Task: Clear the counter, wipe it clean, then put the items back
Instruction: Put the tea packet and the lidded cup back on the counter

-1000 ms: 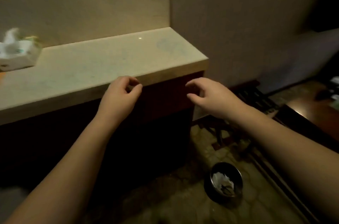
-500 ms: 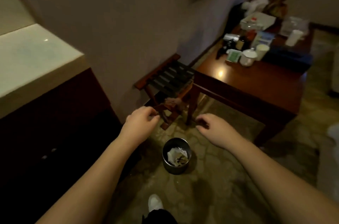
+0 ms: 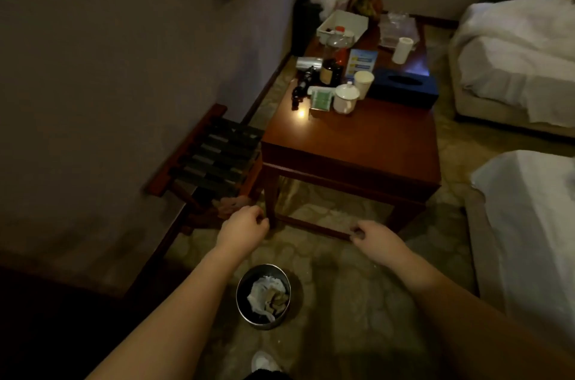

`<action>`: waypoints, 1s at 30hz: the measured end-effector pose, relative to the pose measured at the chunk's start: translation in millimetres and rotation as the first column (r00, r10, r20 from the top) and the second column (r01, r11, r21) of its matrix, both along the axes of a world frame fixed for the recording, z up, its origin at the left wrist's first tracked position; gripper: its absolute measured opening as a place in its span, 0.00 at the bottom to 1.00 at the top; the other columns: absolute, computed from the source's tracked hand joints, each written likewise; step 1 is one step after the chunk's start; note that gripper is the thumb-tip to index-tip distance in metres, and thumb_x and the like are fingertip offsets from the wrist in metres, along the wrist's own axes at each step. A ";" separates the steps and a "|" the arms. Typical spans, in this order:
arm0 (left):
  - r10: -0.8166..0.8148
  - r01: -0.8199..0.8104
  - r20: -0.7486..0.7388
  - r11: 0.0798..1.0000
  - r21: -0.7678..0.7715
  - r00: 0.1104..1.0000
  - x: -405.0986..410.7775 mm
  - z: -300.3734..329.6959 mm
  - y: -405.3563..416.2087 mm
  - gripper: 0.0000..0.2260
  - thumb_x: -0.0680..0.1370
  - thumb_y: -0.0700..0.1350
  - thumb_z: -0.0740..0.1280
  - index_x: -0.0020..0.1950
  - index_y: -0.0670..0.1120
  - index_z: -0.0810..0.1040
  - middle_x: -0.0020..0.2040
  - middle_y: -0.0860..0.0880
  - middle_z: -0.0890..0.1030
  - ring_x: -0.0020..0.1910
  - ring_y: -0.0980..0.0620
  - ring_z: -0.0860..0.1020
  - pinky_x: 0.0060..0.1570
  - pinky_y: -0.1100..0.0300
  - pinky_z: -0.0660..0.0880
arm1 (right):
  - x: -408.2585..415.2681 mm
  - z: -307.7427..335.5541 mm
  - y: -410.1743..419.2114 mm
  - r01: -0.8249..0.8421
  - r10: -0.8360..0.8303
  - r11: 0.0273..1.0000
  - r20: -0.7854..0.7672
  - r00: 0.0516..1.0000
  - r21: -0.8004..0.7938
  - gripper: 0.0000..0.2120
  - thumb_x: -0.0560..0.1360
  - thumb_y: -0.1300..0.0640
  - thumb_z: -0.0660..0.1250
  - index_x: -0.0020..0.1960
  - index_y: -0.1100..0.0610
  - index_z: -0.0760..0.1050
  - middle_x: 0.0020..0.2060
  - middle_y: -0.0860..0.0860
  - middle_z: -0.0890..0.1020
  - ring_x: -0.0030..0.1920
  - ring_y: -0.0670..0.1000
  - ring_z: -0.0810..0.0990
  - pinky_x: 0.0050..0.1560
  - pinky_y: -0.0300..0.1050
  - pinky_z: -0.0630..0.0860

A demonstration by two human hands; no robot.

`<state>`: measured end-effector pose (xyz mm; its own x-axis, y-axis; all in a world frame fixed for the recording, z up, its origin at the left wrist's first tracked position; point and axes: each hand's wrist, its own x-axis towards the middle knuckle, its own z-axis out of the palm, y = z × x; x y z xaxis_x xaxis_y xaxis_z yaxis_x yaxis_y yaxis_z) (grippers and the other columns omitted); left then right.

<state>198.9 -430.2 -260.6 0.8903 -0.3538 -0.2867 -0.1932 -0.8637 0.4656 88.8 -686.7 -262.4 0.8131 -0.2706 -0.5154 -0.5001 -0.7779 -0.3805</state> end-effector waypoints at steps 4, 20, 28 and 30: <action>-0.070 0.068 0.041 0.997 0.041 0.997 54.2 7.1 -23.9 0.11 0.79 0.52 0.61 0.58 0.51 0.76 0.54 0.52 0.76 0.47 0.52 0.77 0.50 0.51 0.77 | 27.0 6.2 -29.5 0.105 -0.105 0.994 0.034 0.994 0.000 0.16 0.79 0.53 0.61 0.66 0.53 0.73 0.58 0.50 0.78 0.50 0.47 0.77 0.49 0.41 0.75; -0.188 0.187 0.130 0.982 0.022 0.974 230.2 26.1 -182.2 0.18 0.79 0.51 0.63 0.68 0.48 0.72 0.63 0.50 0.72 0.60 0.50 0.73 0.59 0.50 0.74 | 195.1 18.5 -163.7 0.241 -0.273 0.953 0.178 0.945 0.183 0.18 0.81 0.51 0.60 0.69 0.52 0.68 0.62 0.50 0.75 0.52 0.47 0.74 0.50 0.40 0.71; -0.081 0.080 0.059 0.997 0.021 0.995 324.9 -1.0 -272.9 0.19 0.78 0.49 0.64 0.68 0.47 0.71 0.63 0.49 0.72 0.58 0.49 0.74 0.55 0.51 0.76 | 315.1 -16.8 -235.9 0.293 -0.329 0.909 0.078 0.941 0.297 0.19 0.79 0.48 0.61 0.69 0.51 0.68 0.64 0.50 0.75 0.56 0.49 0.75 0.52 0.42 0.70; -0.063 0.062 0.081 0.998 0.015 0.995 345.6 -8.9 -295.9 0.20 0.77 0.47 0.65 0.68 0.46 0.70 0.64 0.47 0.71 0.62 0.47 0.71 0.58 0.51 0.73 | 335.8 -31.3 -246.6 0.325 -0.359 0.878 0.034 0.933 0.353 0.21 0.78 0.47 0.62 0.69 0.50 0.67 0.64 0.49 0.75 0.57 0.50 0.77 0.54 0.46 0.74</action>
